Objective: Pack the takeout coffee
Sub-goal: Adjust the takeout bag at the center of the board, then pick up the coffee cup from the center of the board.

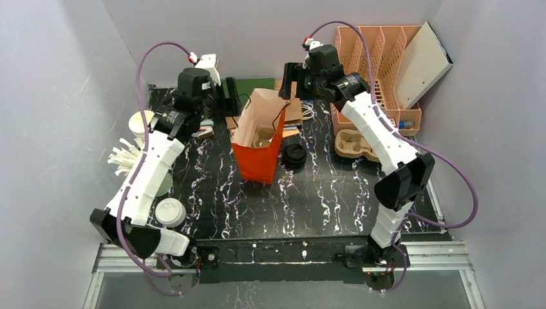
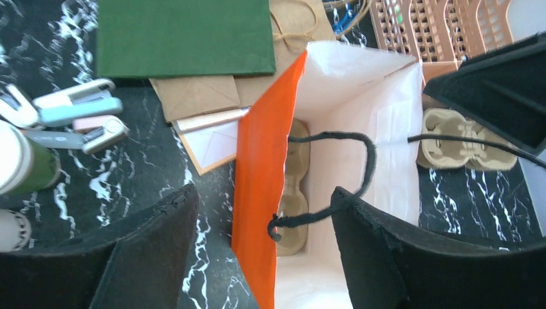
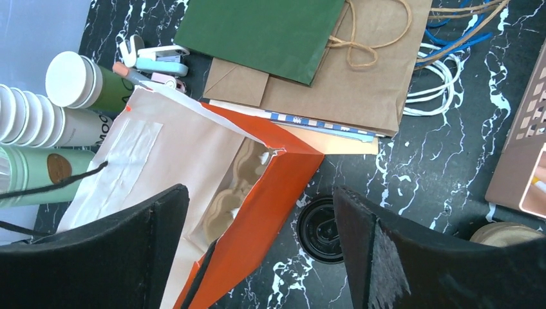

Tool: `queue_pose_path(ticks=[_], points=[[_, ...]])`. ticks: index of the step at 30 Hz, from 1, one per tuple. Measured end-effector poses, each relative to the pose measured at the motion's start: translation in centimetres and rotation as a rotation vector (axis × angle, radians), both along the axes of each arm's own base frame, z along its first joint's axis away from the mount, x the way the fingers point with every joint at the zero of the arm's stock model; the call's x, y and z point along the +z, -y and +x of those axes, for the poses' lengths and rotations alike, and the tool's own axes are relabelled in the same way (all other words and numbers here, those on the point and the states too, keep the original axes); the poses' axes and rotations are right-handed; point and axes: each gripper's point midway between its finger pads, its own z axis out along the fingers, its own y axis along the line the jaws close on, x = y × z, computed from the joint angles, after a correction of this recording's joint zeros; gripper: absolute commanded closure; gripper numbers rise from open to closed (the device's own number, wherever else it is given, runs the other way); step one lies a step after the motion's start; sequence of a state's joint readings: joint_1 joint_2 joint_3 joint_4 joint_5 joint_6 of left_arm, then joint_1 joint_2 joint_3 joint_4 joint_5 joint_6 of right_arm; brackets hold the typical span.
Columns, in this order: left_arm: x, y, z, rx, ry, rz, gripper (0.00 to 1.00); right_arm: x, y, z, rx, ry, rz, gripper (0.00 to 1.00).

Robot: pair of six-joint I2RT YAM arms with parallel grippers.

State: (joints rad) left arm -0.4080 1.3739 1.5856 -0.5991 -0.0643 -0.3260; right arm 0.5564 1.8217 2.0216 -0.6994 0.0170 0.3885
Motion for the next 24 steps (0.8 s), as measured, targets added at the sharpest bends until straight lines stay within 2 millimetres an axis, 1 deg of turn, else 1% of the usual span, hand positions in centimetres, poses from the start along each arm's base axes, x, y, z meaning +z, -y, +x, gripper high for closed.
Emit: queue_pose_path(ticks=[2,4,7,9,12,16,18,20,22,24], points=[[1.5,-0.6,-0.1,0.019,0.026,0.015,0.29,0.2,0.1,-0.2,0.002,0.001,0.000,0.07],[3.4,-1.6,-0.2,0.055,0.065,0.035,0.32,0.8,0.3,-0.5,0.003,0.012,0.006,0.07],[6.0,-4.0,-0.4,0.145,0.131,0.082,0.37,2.7,0.9,-1.3,-0.004,0.052,0.028,0.08],[6.8,-5.7,-0.7,0.215,0.160,0.124,0.40,4.4,1.7,-2.2,-0.012,0.091,0.048,0.08],[7.1,-8.1,-0.8,0.313,0.179,0.201,0.42,7.1,3.2,-3.8,-0.036,0.162,0.080,0.09],[7.0,-10.3,-0.3,0.399,0.175,0.304,0.47,9.6,5.1,-6.0,-0.063,0.243,0.124,0.10],[6.8,-11.1,0.2,0.423,0.169,0.349,0.50,10.1,5.9,-7.0,-0.074,0.266,0.142,0.11],[6.3,-12.0,0.9,0.444,0.151,0.397,0.51,10.1,6.4,-7.8,-0.085,0.277,0.157,0.12],[5.4,-12.7,1.9,0.457,0.121,0.433,0.51,9.6,7.0,-8.6,-0.092,0.279,0.164,0.13],[4.0,-13.3,3.1,0.465,0.080,0.460,0.50,9.2,7.5,-9.2,-0.097,0.280,0.167,0.14]])
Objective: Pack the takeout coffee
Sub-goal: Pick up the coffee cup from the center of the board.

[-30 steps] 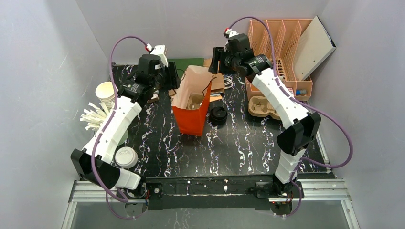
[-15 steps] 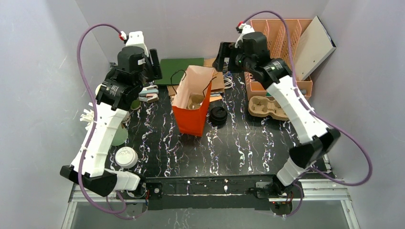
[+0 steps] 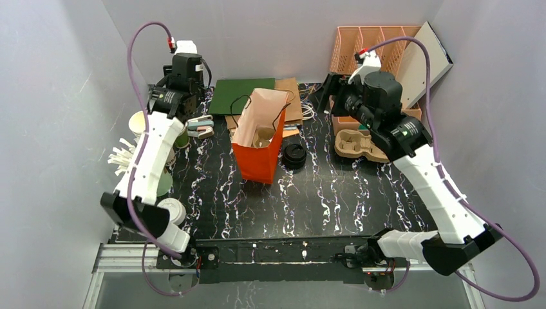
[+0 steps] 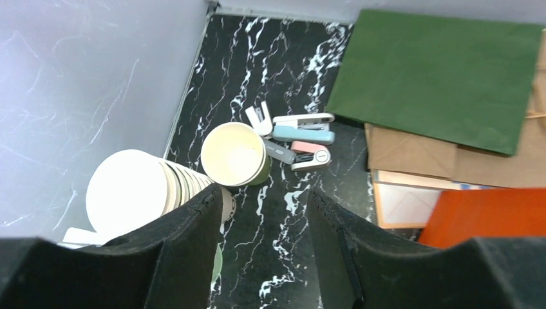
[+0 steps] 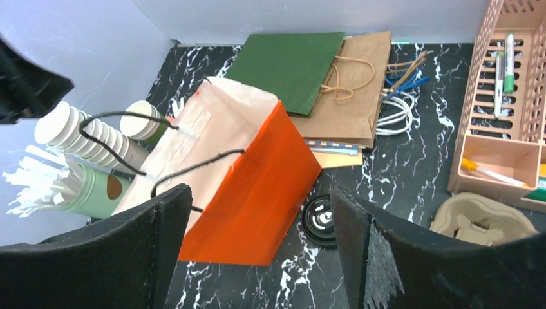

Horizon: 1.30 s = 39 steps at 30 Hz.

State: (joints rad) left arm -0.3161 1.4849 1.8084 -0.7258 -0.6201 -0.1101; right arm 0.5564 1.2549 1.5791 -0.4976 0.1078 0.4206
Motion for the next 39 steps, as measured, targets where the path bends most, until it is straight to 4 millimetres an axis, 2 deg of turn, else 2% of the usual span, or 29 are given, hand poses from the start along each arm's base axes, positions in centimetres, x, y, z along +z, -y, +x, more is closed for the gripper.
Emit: queue_pose_path(ticks=[4,9,15,19,27,34,39], points=[[-4.5,-1.3,2.7,0.020,-0.122,0.011,0.50,-0.6,0.7,-1.1,-0.005,-0.001,0.001,0.14],[-11.7,-2.6,5.1,0.019,-0.292,-0.028,0.58,-1.3,1.1,-1.6,-0.005,-0.007,-0.003,0.14],[-16.8,-4.6,6.2,0.063,-0.397,-0.069,0.64,-3.8,1.2,-2.0,0.002,-0.052,-0.029,0.14],[-18.8,-5.3,6.5,0.081,-0.434,-0.085,0.66,-4.6,1.1,-2.1,0.005,-0.067,-0.037,0.14],[-21.0,-5.7,6.5,0.090,-0.476,-0.093,0.71,-4.3,1.2,-2.2,0.005,-0.061,-0.033,0.14],[-22.7,-6.1,6.6,0.102,-0.513,-0.091,0.66,-4.4,1.2,-2.2,0.006,-0.061,-0.034,0.14],[-23.2,-6.3,6.5,0.107,-0.526,-0.091,0.67,-4.4,1.2,-2.1,0.005,-0.061,-0.033,0.14]])
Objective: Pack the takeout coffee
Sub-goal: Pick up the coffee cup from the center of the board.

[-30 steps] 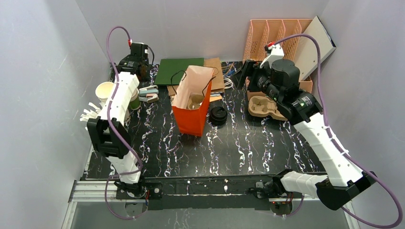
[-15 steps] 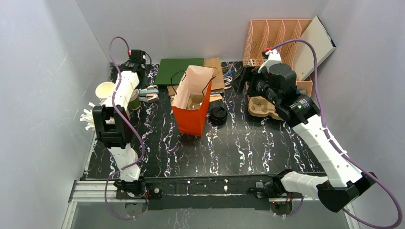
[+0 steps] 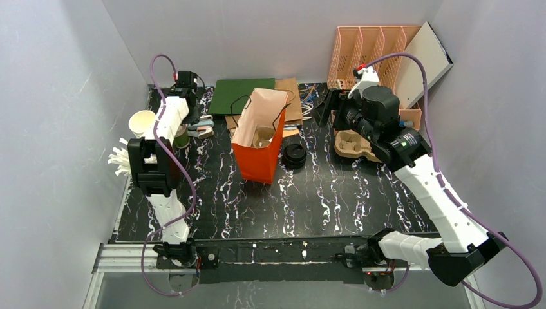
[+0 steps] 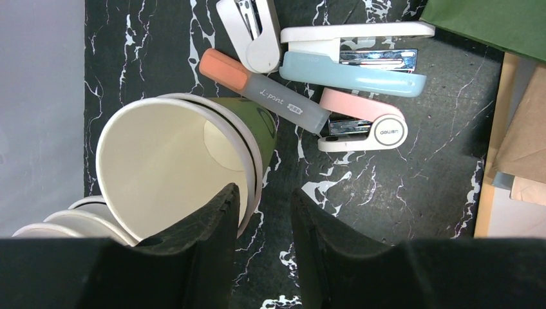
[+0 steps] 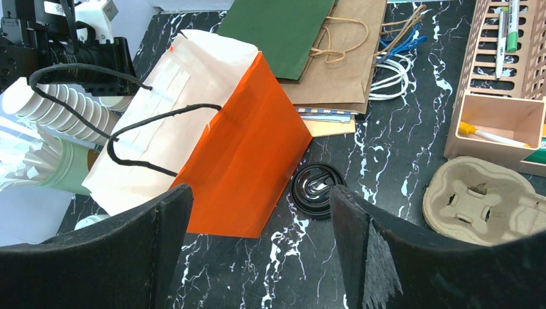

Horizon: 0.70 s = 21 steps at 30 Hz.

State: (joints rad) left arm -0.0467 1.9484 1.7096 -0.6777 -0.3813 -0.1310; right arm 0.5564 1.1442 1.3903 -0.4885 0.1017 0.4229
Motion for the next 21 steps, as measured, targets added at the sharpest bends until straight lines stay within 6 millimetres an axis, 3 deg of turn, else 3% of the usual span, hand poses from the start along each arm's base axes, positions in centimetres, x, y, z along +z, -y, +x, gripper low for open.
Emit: queue_pose_path(ticks=[10,16,21], points=[[0.1,-0.3,0.2,0.003,0.008,0.006,0.99,0.0,0.0,0.0,0.000,0.000,0.000,0.14],[0.7,-0.2,0.1,0.001,0.023,-0.005,1.00,-0.1,-0.1,0.0,0.000,-0.005,0.002,0.14],[2.7,0.6,-0.7,-0.010,0.074,-0.052,1.00,-0.3,-0.2,0.1,0.000,-0.017,0.009,0.14]])
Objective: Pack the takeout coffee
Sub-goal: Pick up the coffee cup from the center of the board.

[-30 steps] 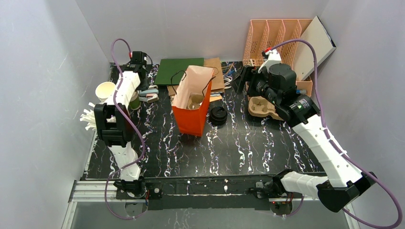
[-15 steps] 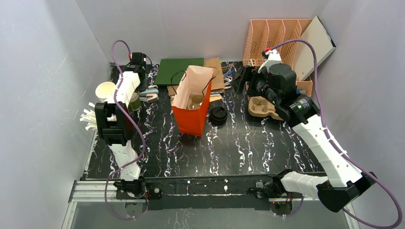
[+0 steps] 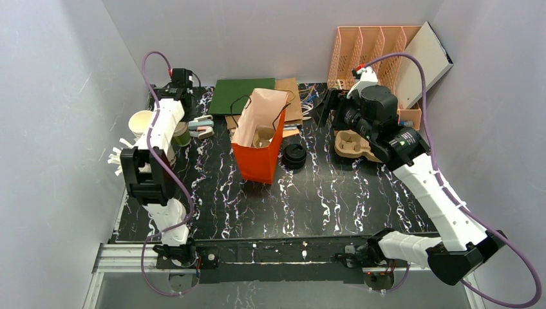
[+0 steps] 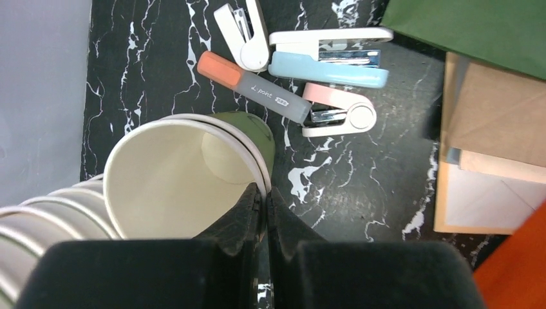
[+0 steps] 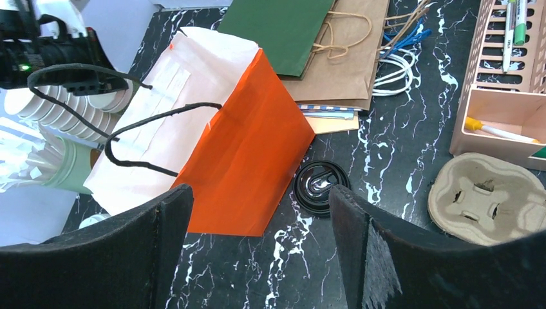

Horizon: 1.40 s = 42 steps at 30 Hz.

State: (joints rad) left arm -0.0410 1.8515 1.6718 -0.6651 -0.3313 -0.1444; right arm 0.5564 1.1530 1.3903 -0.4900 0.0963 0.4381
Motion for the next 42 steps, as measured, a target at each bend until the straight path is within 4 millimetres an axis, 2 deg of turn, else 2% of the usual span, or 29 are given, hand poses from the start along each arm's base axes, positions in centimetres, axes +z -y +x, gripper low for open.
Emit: queue_pose_path(ticks=[6,9,15,20,24,27,31,34,39,42], points=[[3.1,0.7,-0.9,-0.009,0.074,-0.046,1.00,-0.2,-0.3,0.0,0.012,-0.011,0.000,0.14],[3.2,1.4,-1.6,-0.022,0.077,-0.087,1.00,-0.7,-0.8,0.0,0.036,-0.032,-0.001,0.15],[2.4,3.6,-5.4,-0.053,0.027,-0.196,1.00,-1.2,-2.5,-1.2,0.152,-0.076,0.006,0.16],[3.3,6.0,-8.8,-0.106,0.023,-0.254,1.00,-1.6,-3.1,-3.0,0.251,-0.074,0.014,0.17],[3.9,8.4,-11.1,-0.161,0.027,-0.286,1.00,-4.2,-3.1,-5.5,0.319,-0.105,0.023,0.20],[3.5,10.8,-13.0,-0.215,0.011,-0.307,1.00,-7.9,-3.9,-8.0,0.375,-0.157,0.014,0.21],[2.0,13.3,-15.2,-0.270,-0.040,-0.323,1.00,-13.5,-7.6,-13.4,0.532,-0.177,-0.055,0.25],[0.8,13.7,-16.4,-0.276,-0.070,-0.320,1.00,-16.5,-9.4,-16.3,0.618,-0.147,-0.076,0.23],[-0.1,13.7,-17.9,-0.281,-0.095,-0.309,0.98,-19.9,-13.3,-18.7,0.708,-0.014,-0.125,0.13],[-0.3,13.8,-18.6,-0.293,-0.103,-0.305,0.97,-20.5,-17.1,-20.5,0.780,0.131,-0.149,0.04]])
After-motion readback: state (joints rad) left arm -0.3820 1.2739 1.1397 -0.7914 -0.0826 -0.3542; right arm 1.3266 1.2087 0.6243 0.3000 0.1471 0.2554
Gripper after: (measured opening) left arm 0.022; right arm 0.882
